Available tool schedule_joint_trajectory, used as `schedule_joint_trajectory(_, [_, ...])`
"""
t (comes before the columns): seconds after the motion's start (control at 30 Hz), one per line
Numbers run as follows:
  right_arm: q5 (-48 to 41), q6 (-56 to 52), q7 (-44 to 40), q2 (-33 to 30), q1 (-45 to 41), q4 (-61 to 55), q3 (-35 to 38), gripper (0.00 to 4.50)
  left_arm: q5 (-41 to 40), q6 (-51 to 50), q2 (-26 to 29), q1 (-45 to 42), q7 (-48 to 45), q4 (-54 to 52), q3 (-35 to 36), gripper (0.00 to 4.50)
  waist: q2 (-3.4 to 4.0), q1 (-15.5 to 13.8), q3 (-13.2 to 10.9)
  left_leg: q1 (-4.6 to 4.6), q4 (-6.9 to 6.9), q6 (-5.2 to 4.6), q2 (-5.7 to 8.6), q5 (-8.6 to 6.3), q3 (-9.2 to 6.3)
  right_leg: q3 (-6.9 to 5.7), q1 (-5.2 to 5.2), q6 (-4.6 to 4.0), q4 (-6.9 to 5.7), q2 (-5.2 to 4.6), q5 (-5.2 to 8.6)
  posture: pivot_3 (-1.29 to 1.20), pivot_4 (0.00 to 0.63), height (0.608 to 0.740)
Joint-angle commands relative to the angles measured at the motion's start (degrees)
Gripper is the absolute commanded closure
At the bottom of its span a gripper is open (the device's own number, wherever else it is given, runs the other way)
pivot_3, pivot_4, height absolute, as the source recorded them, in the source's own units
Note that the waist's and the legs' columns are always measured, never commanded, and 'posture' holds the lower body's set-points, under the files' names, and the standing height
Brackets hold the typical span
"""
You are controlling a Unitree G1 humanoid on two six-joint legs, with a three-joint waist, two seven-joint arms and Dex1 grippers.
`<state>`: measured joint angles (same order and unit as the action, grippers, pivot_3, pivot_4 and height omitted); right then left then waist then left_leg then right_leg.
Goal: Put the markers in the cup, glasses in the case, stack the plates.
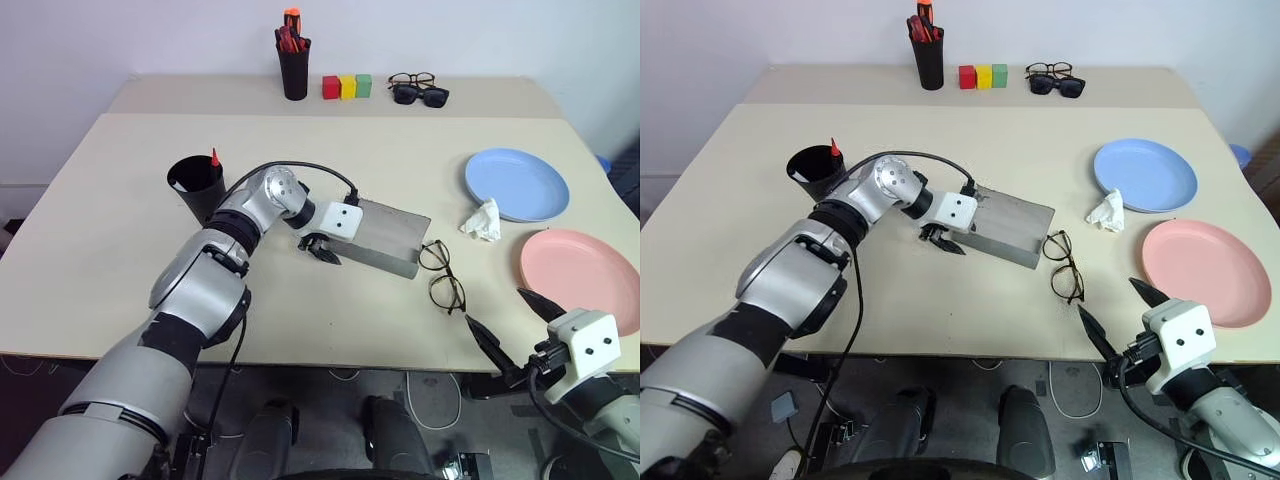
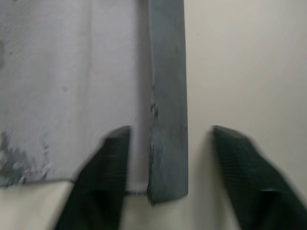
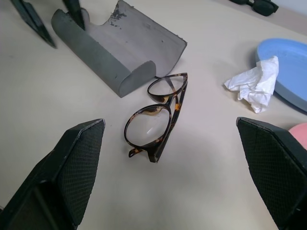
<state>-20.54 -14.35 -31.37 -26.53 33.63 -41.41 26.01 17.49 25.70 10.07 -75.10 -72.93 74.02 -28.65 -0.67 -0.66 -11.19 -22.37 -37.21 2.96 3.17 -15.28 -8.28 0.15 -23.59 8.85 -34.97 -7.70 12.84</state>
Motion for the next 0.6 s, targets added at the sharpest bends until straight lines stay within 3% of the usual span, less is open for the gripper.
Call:
schedule_joint_trajectory(0.03, [-0.35,1.46,-0.45,-0.19,-0.09,-0.08,1.30,0.00,-0.28,-0.58,-0.47,-2.38,-2.10,-0.52,2.03,4.09,0.00,-0.01,0.00,0.00,0.00,0.00,0.00,0.00,0.00,0.00,0.00,0.00,-0.01,0.00,0.00,0.00,0.150,0.740])
schedule_joint_trajectory(0.07, [-0.32,1.79,-0.67,-0.20,-0.07,0.42,1.44,0.00,-0.96,-1.69,-0.67,-2.40,-3.46,-0.60,2.75,4.48,0.00,-0.03,0.00,0.00,0.00,0.00,0.00,0.00,0.00,0.00,0.00,0.00,-0.01,0.00,0.00,0.00,0.150,0.740])
schedule_joint_trajectory(0.33, [-0.60,1.62,-0.96,-0.86,-1.26,0.98,1.33,0.00,-6.58,-11.93,-1.38,-1.89,-18.66,-4.80,8.28,4.48,0.01,0.04,0.00,0.01,-0.02,0.00,0.00,0.00,0.00,0.00,0.00,-0.01,-0.07,0.00,0.00,0.00,0.150,0.740])
schedule_joint_trajectory(0.6, [-1.47,-1.54,-0.42,-2.44,-4.88,0.43,0.83,0.00,-10.44,-32.01,3.79,3.85,-19.57,-22.40,1.66,4.48,0.05,0.62,0.03,0.07,-0.04,0.00,0.00,0.00,0.02,0.08,0.01,-0.02,-0.15,0.02,-0.01,0.00,0.150,0.740])
